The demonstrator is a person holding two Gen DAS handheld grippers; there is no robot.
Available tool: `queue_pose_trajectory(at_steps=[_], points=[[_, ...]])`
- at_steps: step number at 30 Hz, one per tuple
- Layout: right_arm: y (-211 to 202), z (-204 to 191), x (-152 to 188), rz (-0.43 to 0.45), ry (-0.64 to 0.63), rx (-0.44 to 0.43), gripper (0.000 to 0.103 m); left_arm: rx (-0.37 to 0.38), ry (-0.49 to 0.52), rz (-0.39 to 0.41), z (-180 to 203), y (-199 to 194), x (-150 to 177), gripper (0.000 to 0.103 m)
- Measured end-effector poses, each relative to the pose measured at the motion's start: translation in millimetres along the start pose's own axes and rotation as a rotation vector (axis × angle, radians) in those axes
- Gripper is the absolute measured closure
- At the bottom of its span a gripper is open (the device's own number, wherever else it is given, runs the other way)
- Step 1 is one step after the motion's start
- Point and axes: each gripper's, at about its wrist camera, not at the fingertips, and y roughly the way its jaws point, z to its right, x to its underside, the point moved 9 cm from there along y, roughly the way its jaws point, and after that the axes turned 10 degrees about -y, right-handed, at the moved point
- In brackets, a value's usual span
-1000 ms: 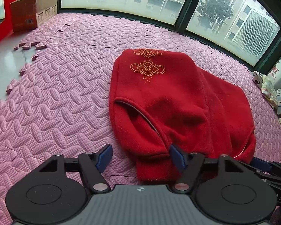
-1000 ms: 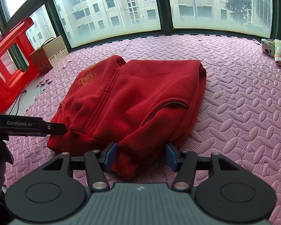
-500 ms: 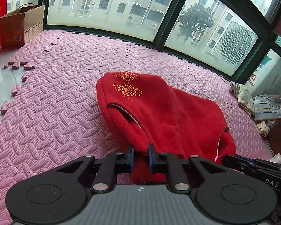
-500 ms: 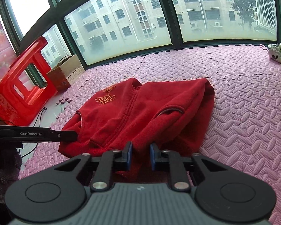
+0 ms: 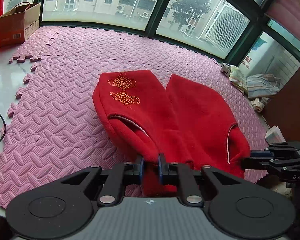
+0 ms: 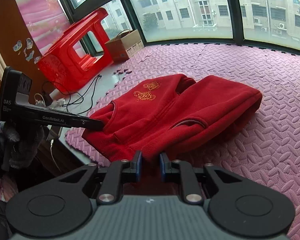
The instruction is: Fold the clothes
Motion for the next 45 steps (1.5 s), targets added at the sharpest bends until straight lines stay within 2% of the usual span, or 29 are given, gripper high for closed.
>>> queue_pose_trajectory(at_steps=[3, 4, 8, 12, 14, 16, 17, 19, 22, 28, 35, 36, 37, 38, 39, 40, 42, 45], points=[[-3.8, -7.9, 12.5, -0.037, -0.023, -0.027, 0.083, -0.032, 0.004, -0.055, -13.6, 4.0, 21.5, 0.088], [-7.7, -7.1, 13.6, -0.035, -0.03, -0.022, 0.079, -0.044, 0.002, -0.075, -17.7, 7.0, 27.5, 0.087], [-21.0, 15.7, 8.9, -0.014, -0.03, 0.059, 0.077, -0.082, 0.03, -0.111, -24.4, 10.2, 38.6, 0.082], [-25.1, 68.8, 2.4, 0.0, 0.038, 0.177, 0.073, -0.078, 0.088, -0.085, -17.7, -0.5, 32.7, 0.077], [-16.5, 90.1, -0.9, -0.008, 0.085, 0.224, 0.072, -0.087, 0.097, -0.068, -16.0, -3.5, 27.7, 0.069], [-3.6, 116.5, -8.4, -0.002, 0.119, 0.278, 0.066, -0.089, 0.093, -0.056, -14.8, -4.3, 21.0, 0.069], [1.6, 125.6, -11.2, 0.001, 0.13, 0.288, 0.066, -0.089, 0.09, -0.051, -14.0, -4.4, 17.4, 0.068], [13.7, 139.1, -17.8, 0.007, 0.151, 0.297, 0.057, -0.093, 0.081, -0.036, -12.9, -2.1, 9.3, 0.064], [42.8, 162.0, -32.1, 0.022, 0.219, 0.328, 0.056, -0.08, 0.067, -0.024, -7.5, 6.8, -3.1, 0.064], [97.2, 189.0, -39.0, 0.039, 0.375, 0.267, 0.055, 0.0, 0.078, -0.039, 25.8, 40.5, -16.4, 0.063], [149.0, 198.5, -58.0, 0.09, 0.429, 0.211, 0.055, 0.048, 0.101, -0.051, 61.5, 76.8, -28.5, 0.062], [156.2, 199.6, -61.1, 0.098, 0.435, 0.203, 0.055, 0.053, 0.097, -0.054, 64.0, 81.6, -30.1, 0.062], [163.5, 200.8, -64.2, 0.106, 0.441, 0.195, 0.06, 0.056, 0.089, -0.057, 65.2, 85.4, -31.2, 0.061], [170.7, 202.0, -67.3, 0.114, 0.448, 0.187, 0.066, 0.055, 0.083, -0.059, 65.4, 88.8, -32.0, 0.061], [178.0, 203.1, -70.4, 0.121, 0.454, 0.179, 0.077, 0.05, 0.079, -0.061, 64.5, 91.4, -32.7, 0.061], [185.2, 204.3, -73.4, 0.129, 0.46, 0.171, 0.082, 0.044, 0.075, -0.063, 63.0, 93.9, -33.4, 0.061], [176.7, 193.2, -76.0, 0.169, 0.422, 0.162, 0.089, 0.04, 0.068, -0.061, 60.7, 95.4, -35.6, 0.061], [158.7, 161.7, -93.5, 0.234, 0.289, 0.14, 0.091, 0.037, 0.063, -0.031, 58.4, 89.6, -45.3, 0.061]])
